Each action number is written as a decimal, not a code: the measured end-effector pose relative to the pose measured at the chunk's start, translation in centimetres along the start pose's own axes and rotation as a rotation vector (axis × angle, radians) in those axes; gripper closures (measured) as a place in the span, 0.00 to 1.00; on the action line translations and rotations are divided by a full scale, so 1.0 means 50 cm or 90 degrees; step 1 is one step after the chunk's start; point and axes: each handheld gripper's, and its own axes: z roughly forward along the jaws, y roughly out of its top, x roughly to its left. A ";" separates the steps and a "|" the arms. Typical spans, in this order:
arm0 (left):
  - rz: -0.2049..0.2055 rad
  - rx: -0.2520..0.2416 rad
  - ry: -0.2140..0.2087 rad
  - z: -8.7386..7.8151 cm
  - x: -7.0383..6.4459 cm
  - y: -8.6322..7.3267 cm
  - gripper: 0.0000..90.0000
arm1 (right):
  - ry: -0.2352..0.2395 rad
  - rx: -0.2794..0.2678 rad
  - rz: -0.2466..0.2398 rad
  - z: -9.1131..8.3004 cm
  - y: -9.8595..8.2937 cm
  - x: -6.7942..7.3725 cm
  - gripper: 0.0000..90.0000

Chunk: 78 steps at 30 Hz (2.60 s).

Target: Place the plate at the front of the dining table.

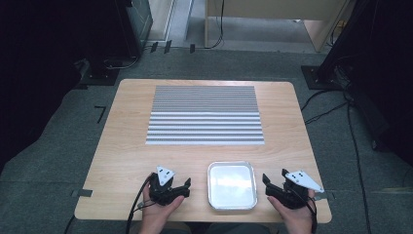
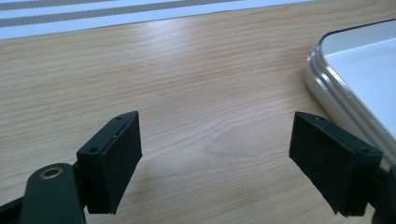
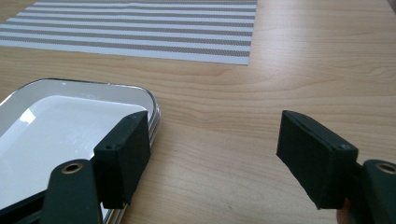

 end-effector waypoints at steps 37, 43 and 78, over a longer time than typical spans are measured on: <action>0.022 0.004 -0.094 0.046 -0.140 0.026 0.47 | 0.154 0.029 0.099 0.030 -0.022 0.015 0.77; 0.026 0.008 -0.109 0.047 -0.144 0.023 0.68 | 0.144 0.037 0.110 0.034 -0.024 0.021 0.88; 0.049 -0.009 -0.084 0.044 -0.144 0.015 0.90 | 0.150 0.063 0.208 0.047 -0.036 0.025 0.99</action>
